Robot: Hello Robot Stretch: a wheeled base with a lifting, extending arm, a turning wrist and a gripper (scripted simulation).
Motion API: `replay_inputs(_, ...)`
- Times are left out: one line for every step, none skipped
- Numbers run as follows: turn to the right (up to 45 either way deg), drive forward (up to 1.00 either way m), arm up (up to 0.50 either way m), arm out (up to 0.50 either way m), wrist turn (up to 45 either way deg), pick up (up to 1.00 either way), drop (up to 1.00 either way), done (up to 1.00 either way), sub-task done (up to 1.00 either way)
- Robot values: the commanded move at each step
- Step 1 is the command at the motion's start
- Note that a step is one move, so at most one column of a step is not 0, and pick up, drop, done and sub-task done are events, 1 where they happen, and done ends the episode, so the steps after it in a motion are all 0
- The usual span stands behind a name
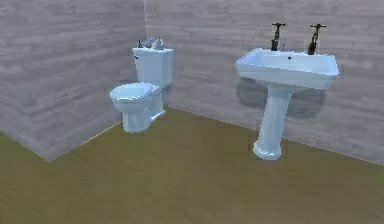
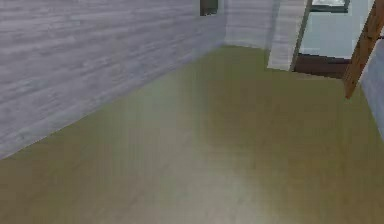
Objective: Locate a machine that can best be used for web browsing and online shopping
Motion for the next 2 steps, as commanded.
replay_inputs(-45.0, 0.0, 0.0, 0.0, 0.0, 0.0, 0.0, 0.0, 0.0)
replay_inputs(-45.0, 0.0, 0.0, 0.0, 0.0, 0.0, 0.0, 0.0, 0.0)
